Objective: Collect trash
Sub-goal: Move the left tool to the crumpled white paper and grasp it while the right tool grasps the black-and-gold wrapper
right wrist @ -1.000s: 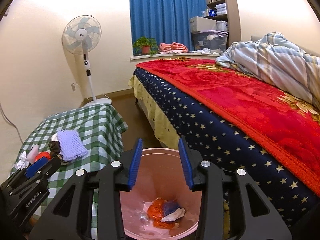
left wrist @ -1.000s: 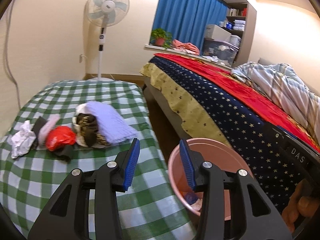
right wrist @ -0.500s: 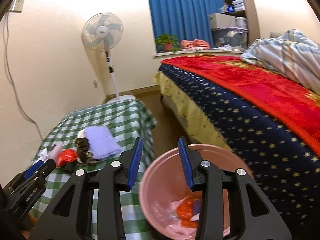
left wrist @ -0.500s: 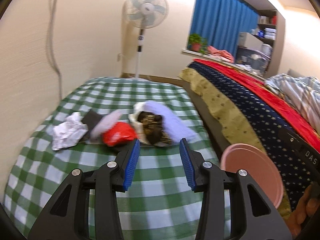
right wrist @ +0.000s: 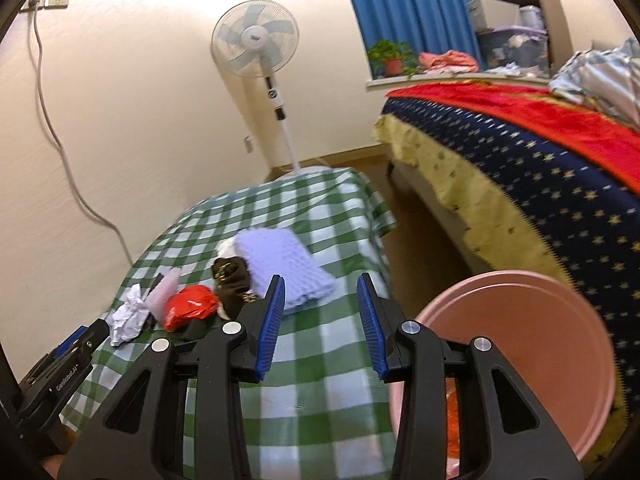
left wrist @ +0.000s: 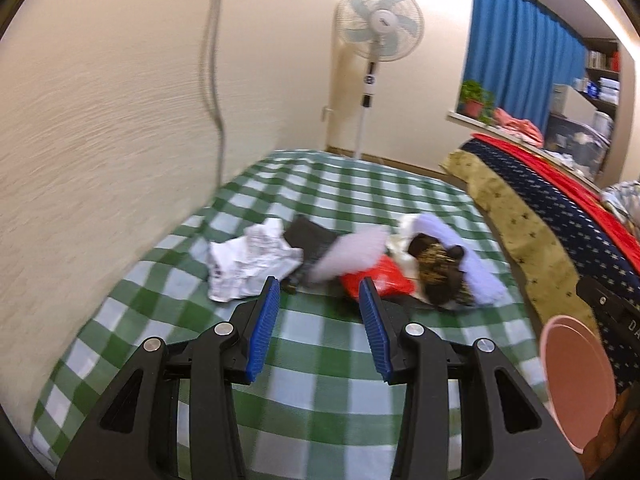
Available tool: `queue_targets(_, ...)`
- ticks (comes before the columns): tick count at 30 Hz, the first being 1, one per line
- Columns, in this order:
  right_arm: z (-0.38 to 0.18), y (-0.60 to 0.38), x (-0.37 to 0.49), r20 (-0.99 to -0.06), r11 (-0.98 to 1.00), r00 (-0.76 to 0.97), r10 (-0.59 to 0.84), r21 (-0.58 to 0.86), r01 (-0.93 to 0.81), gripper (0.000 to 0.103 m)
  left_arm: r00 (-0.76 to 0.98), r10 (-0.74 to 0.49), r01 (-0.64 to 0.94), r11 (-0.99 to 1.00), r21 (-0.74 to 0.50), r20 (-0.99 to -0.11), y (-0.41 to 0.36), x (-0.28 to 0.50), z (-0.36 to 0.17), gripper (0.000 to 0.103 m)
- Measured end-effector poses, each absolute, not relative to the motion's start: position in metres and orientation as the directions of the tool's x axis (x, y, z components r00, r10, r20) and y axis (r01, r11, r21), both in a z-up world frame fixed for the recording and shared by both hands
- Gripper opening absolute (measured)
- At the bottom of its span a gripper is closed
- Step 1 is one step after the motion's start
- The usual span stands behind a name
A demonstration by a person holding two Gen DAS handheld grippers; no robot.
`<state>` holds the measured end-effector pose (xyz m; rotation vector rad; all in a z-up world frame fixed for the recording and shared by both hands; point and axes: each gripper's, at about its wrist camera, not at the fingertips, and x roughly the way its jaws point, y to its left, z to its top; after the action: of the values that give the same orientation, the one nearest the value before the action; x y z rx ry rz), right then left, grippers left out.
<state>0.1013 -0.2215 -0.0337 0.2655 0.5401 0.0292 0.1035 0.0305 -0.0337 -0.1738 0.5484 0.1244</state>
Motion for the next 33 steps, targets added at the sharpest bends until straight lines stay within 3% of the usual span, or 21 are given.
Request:
queue_targets(16, -0.053, -0.177, 0.151, -0.534, 0.946, 0.802, 0.267, 0.304, -0.113, 0.039, 0.786, 0.194, -0.327, 0.936, -0.129, -0.587, 0.075, 0.137, -0.055, 0.041)
queue_targets(19, -0.054, -0.169, 0.162, -0.541, 0.942, 0.789, 0.292, 0.305, -0.139, 0.039, 0.769, 0.184, -0.331, 0.934, -0.134, -0.613, 0.08, 0.145, -0.06, 0.053)
queue_targets(22, -0.054, -0.163, 0.17, -0.548, 0.944, 0.783, 0.293, 0.294, -0.148, 0.047, 0.752, 0.181, -0.339, 0.931, -0.137, -0.633, 0.084, 0.154, -0.065, 0.057)
queue_targets(33, -0.076, -0.146, 0.193, -0.618, 0.954, 0.734, 0.28, 0.266, -0.14, 0.051, 0.712, 0.16, -0.356, 0.922, -0.155, -0.683, 0.093, 0.176, -0.077, 0.06)
